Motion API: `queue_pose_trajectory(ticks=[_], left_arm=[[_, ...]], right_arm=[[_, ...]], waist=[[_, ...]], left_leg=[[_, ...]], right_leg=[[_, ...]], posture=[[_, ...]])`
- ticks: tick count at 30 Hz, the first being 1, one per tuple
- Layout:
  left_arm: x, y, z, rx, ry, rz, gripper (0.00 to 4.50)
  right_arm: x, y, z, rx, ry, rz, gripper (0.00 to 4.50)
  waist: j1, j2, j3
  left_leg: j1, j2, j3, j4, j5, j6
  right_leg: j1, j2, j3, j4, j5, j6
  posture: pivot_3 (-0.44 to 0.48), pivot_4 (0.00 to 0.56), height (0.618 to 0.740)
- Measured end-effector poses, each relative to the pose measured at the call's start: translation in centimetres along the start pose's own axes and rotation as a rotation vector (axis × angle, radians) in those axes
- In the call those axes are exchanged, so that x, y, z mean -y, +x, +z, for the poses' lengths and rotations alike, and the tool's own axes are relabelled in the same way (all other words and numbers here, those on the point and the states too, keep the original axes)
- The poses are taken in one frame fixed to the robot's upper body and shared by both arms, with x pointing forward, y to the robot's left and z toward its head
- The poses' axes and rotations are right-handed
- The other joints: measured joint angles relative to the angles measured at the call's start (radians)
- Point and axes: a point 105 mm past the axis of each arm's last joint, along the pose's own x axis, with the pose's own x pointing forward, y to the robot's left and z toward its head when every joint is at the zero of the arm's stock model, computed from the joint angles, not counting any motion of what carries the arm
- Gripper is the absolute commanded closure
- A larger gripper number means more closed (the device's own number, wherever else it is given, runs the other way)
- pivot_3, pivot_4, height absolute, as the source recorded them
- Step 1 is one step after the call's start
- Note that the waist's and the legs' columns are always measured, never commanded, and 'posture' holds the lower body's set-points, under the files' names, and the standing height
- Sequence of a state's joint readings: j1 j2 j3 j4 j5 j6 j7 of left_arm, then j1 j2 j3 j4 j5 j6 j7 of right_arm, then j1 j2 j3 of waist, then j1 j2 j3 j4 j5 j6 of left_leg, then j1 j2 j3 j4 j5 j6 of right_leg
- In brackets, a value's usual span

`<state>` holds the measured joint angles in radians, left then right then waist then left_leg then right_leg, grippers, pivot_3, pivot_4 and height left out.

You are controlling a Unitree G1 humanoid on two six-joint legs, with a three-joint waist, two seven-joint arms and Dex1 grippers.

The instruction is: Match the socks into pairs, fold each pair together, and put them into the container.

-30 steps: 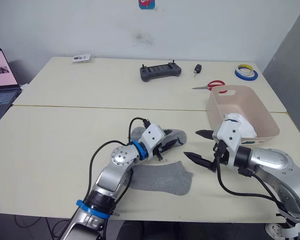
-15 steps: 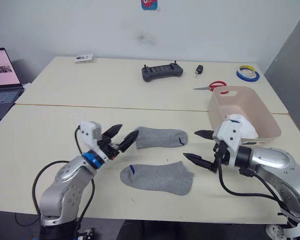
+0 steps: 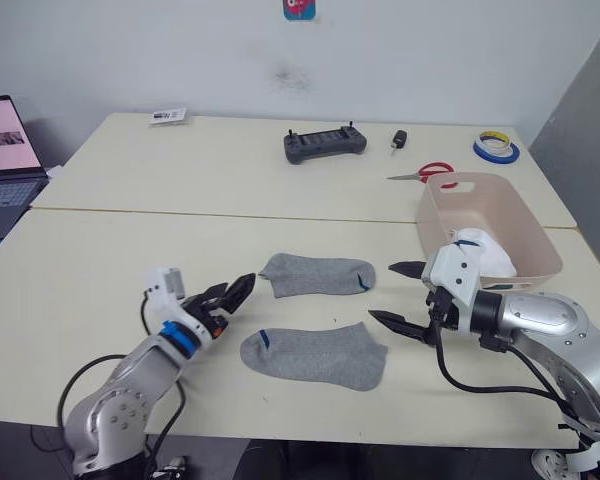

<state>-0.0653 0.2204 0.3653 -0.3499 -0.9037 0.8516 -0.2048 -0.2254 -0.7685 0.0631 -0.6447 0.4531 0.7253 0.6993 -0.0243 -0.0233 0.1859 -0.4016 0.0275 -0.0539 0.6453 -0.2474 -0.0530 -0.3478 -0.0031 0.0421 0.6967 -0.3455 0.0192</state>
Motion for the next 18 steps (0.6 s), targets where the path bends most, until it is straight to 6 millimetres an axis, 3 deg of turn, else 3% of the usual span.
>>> queue_pose_trajectory(ticks=[7, 13, 18], left_arm=[[0.0, 2.6, -0.6, -0.033, -0.048, 0.061, 0.05], [0.4, 4.4, -1.2, -0.081, -0.119, 0.081, 1.94], [0.1, 4.8, -1.6, -0.103, -0.137, 0.099, 3.55]], right_arm=[[-0.1, 0.0, 0.0, -0.002, 0.000, 0.012, 0.00], [-0.2, 0.0, 0.0, -0.002, 0.000, 0.016, 0.00], [-0.1, 0.0, 0.0, 0.001, -0.004, 0.015, 0.00]], waist=[[0.000, 0.000, 0.000], [0.001, 0.000, 0.000], [0.001, 0.000, 0.000]], left_leg=[[0.000, 0.000, 0.000, 0.000, 0.000, 0.000], [0.000, -0.001, 0.000, 0.000, 0.000, -0.001], [0.000, -0.001, 0.000, 0.000, 0.001, -0.002]], right_leg=[[0.000, 0.000, 0.000, 0.000, 0.000, 0.000], [0.001, 0.000, 0.000, 0.000, 0.000, 0.000], [0.001, 0.000, 0.000, 0.000, 0.000, 0.000]], posture=[[0.000, 0.150, 0.737], [0.000, 0.150, 0.737], [0.000, 0.150, 0.737]])
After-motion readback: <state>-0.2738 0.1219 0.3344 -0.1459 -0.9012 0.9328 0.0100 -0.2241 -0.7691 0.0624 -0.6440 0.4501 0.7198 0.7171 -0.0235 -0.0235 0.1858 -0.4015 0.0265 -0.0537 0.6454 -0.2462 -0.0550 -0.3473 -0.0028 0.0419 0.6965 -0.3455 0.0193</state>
